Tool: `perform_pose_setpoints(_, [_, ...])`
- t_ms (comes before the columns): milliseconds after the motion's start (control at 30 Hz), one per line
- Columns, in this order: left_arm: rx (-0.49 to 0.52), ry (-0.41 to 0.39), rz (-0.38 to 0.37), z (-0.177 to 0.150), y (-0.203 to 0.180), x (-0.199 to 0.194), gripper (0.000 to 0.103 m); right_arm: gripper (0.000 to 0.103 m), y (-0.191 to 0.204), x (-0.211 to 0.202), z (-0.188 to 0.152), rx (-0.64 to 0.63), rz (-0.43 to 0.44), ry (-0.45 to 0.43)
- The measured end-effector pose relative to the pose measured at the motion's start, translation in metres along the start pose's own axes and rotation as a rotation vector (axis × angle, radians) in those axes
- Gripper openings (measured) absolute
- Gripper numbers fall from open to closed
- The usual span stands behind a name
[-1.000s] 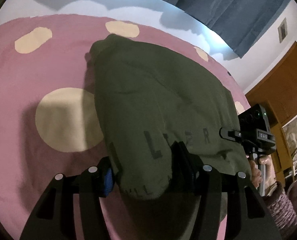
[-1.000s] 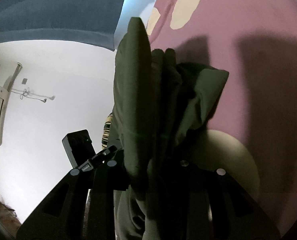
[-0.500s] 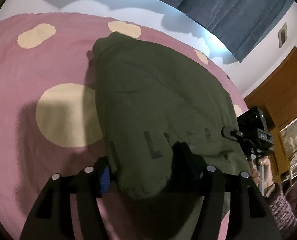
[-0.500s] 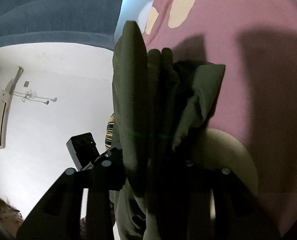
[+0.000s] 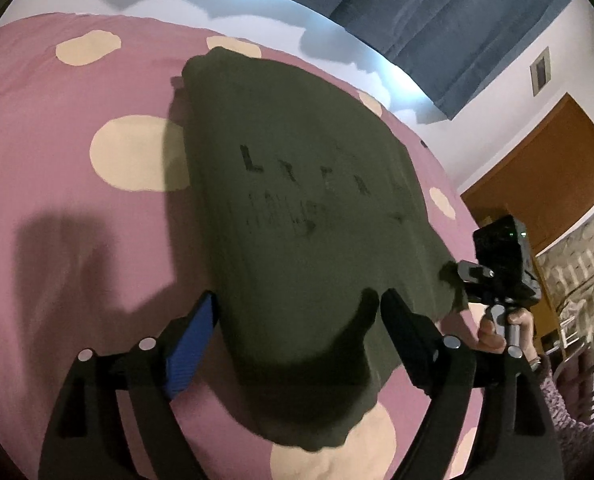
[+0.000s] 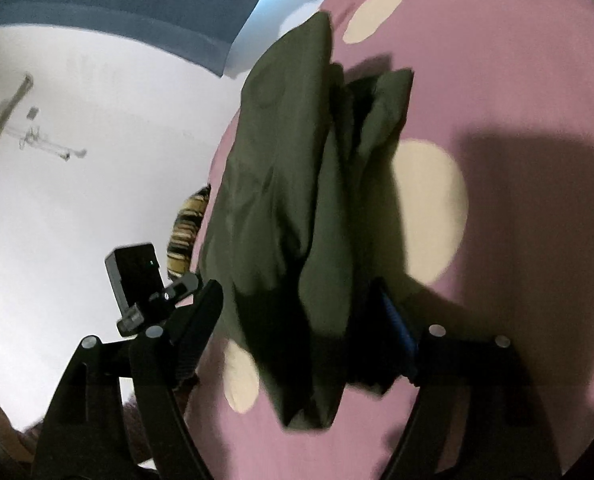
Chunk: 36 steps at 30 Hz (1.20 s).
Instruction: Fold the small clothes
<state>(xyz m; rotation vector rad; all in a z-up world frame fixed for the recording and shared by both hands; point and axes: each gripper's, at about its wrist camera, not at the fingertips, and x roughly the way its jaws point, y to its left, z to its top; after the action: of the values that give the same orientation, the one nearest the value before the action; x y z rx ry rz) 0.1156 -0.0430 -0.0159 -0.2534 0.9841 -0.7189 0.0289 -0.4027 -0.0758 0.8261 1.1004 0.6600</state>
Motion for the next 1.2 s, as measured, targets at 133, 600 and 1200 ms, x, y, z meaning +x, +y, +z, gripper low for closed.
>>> perform_pose_setpoints(133, [0.055, 0.006, 0.084, -0.007, -0.009, 0.009, 0.064, 0.038, 0.012, 0.009, -0.010, -0.059, -0.126, 0.025])
perform_pose_setpoints(600, [0.069, -0.014, 0.154, -0.017, -0.021, 0.007, 0.058, 0.022, -0.001, 0.001, -0.015, 0.041, 0.013, 0.009])
perform_pose_setpoints(1200, [0.048, -0.033, 0.126, -0.022, -0.016, 0.003, 0.062, 0.026, 0.001, -0.006, -0.012, 0.030, 0.049, -0.010])
